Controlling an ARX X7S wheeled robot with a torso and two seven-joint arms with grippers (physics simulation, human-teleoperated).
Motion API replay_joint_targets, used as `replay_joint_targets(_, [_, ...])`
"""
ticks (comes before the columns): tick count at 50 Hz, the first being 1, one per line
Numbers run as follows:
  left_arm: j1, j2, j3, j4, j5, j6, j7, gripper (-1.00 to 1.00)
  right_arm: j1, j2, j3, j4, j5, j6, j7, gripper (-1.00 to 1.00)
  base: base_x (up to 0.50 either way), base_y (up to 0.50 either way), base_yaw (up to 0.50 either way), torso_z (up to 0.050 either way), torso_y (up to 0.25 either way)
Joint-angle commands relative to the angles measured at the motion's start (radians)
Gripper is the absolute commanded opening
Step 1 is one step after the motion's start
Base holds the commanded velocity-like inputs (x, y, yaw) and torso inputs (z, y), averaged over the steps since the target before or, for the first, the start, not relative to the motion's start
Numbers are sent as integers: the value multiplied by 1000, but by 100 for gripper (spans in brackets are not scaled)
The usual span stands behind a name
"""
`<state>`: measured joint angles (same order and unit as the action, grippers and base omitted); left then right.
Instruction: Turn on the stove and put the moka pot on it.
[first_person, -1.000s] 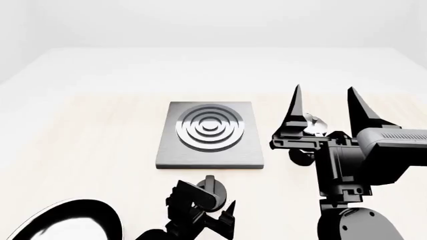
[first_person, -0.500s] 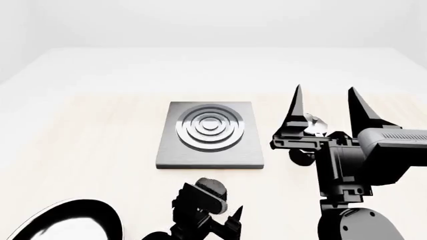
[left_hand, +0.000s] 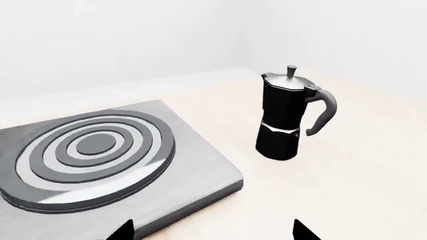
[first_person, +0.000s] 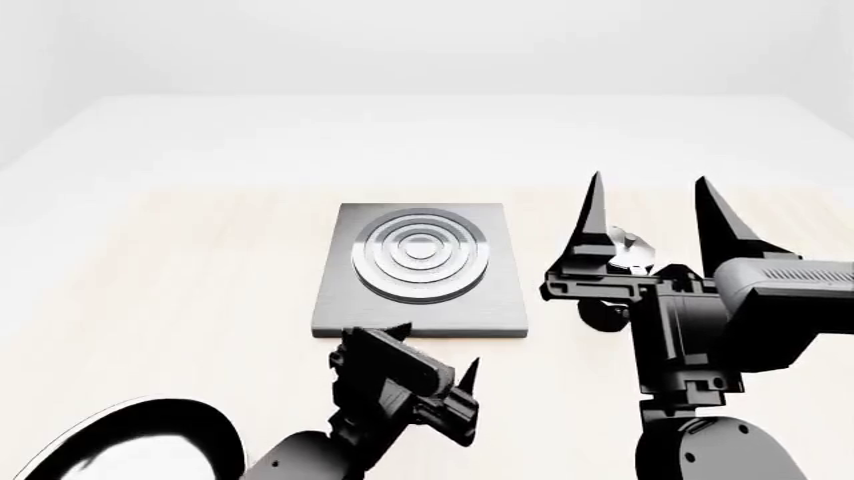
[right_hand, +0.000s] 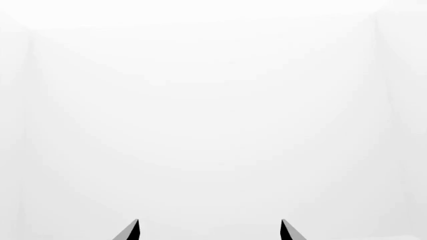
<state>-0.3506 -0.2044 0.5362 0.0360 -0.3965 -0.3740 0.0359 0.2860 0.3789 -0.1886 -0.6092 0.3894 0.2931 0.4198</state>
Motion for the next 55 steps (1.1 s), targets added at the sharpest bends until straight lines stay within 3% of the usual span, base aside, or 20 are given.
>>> replay_joint_targets(1, [-38,-29,-43,85,43,52,-65,100,-3,2,-2,5,1,-8,0,100,0,0,0,0,0])
replay_joint_targets(17, [10,-109,-143,293,139,176,-197,100,29,22,35,11,15,15,18,100,0,0,0,0,0])
replay_joint_targets(26, [52,-171,-197,449,178,173,-260,100,49,63,74,20,16,44,29,100,0,0,0,0,0])
replay_joint_targets(36, [99,-226,-258,603,234,193,-319,100,22,93,88,122,-11,18,7,100,0,0,0,0,0])
replay_joint_targets(45, [110,-254,-305,724,304,87,-397,100,38,116,87,223,-12,44,-14,100,0,0,0,0,0])
replay_joint_targets(55, [162,-290,-345,797,313,109,-410,100,32,89,54,430,-77,-52,-38,100,0,0,0,0,0])
